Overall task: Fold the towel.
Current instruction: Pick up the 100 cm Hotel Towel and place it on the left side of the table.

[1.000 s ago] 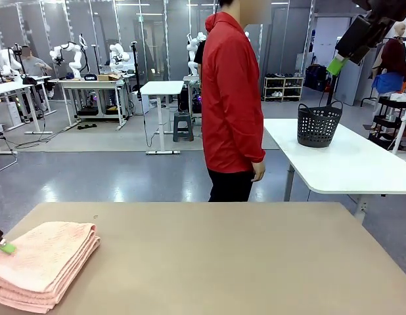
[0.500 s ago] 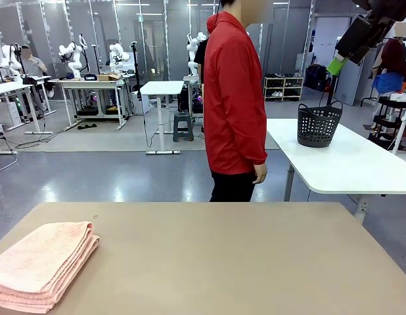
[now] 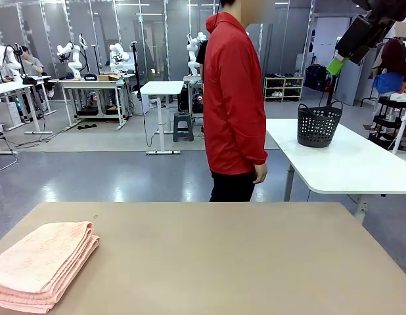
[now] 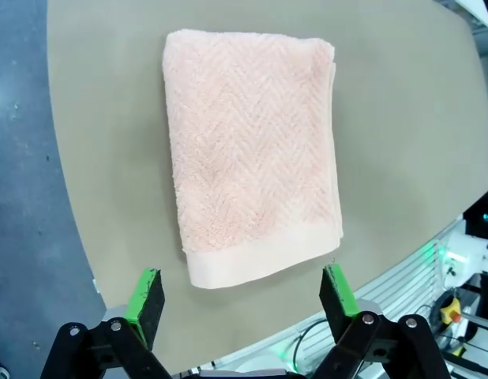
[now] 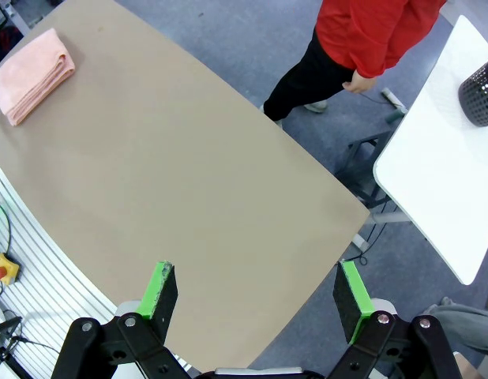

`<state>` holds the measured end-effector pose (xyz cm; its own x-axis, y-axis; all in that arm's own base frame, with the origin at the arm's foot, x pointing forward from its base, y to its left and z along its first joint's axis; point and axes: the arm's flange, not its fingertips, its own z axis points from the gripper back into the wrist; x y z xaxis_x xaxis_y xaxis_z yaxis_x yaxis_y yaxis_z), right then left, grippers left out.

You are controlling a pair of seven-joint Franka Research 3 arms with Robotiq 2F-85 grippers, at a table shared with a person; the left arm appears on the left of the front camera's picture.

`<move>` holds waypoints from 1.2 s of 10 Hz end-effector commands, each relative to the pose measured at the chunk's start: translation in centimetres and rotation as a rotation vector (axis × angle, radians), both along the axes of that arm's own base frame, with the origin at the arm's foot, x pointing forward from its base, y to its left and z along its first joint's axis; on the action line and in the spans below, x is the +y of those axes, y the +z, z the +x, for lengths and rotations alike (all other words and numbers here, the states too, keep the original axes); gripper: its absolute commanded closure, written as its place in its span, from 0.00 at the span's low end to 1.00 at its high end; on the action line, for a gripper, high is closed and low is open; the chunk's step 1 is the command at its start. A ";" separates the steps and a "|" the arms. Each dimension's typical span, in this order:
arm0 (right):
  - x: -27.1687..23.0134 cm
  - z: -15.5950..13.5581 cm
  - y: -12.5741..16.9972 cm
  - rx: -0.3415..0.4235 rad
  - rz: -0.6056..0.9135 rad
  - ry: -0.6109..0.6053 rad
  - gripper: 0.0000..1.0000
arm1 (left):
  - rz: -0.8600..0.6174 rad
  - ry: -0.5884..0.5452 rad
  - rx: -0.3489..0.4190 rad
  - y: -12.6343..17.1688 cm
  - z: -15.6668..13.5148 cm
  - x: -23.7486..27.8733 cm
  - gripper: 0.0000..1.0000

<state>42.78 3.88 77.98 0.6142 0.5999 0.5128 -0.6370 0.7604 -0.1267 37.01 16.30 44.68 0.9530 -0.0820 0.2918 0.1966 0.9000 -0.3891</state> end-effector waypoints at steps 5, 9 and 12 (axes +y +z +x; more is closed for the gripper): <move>-0.2 -0.1 0.0 0.003 -0.009 0.011 0.00 | 0.016 -0.004 0.000 -0.2 0.6 0.6 0.00; -0.2 -0.1 0.0 0.003 -0.009 0.011 0.00 | 0.016 -0.004 0.000 -0.2 0.6 0.6 0.00; -0.2 -0.1 0.0 0.003 -0.009 0.011 0.00 | 0.016 -0.004 0.000 -0.2 0.6 0.6 0.00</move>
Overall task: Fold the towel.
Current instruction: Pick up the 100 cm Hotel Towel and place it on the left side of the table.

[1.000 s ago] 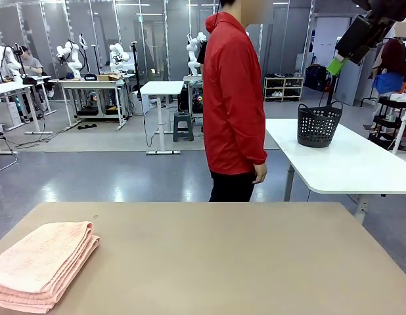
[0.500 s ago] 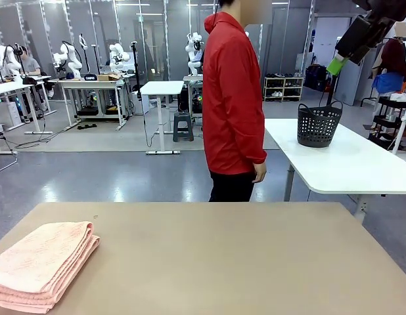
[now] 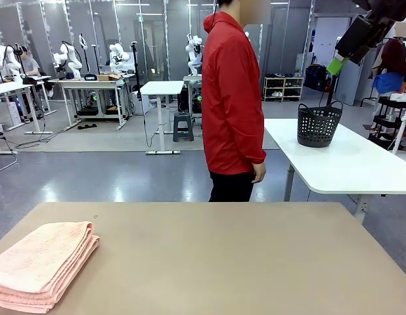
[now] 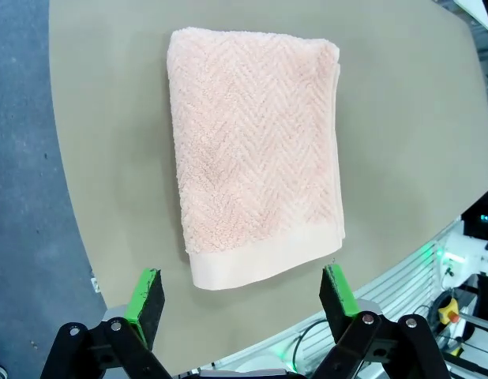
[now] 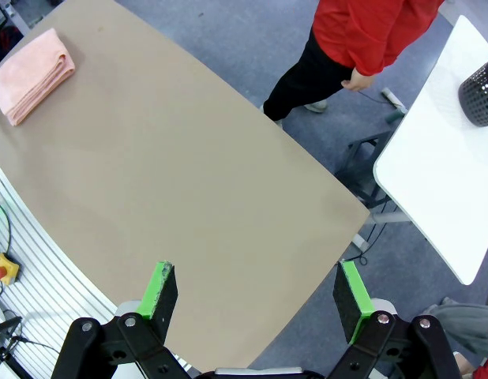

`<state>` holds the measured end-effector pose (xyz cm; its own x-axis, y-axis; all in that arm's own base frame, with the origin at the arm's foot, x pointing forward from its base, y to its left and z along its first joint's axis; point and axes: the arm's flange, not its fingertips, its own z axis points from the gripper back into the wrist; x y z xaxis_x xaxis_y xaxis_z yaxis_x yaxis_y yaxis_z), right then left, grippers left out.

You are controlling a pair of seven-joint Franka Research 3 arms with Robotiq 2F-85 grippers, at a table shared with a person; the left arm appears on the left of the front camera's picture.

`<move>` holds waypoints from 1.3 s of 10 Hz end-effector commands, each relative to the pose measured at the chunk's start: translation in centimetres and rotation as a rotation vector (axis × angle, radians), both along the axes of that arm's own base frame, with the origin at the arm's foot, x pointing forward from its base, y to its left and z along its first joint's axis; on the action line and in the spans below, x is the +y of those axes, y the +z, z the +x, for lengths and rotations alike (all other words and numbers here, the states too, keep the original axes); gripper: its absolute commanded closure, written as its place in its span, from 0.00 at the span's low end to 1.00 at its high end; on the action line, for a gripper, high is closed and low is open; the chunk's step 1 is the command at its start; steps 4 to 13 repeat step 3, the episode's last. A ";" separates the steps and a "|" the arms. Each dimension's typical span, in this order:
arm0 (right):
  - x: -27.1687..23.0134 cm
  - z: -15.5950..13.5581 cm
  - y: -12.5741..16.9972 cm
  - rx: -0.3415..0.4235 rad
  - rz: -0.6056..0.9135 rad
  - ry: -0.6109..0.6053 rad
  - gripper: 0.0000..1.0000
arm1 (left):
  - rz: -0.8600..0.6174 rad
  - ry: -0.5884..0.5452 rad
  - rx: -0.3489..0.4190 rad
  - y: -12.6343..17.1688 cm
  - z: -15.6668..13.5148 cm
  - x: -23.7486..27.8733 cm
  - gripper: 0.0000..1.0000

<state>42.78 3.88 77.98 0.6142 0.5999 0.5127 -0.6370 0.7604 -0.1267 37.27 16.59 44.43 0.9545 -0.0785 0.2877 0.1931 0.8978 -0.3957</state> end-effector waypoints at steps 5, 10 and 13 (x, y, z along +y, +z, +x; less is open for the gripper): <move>-0.2 -0.1 0.0 0.003 -0.009 0.011 0.00 | 0.023 -0.006 -0.005 0.1 0.3 0.3 0.00; -0.2 -0.1 0.0 0.003 -0.009 0.011 0.00 | 0.023 -0.006 -0.005 0.1 0.3 0.3 0.00; -0.2 -0.1 0.0 0.003 -0.009 0.011 0.00 | 0.023 -0.006 -0.005 0.1 0.3 0.3 0.00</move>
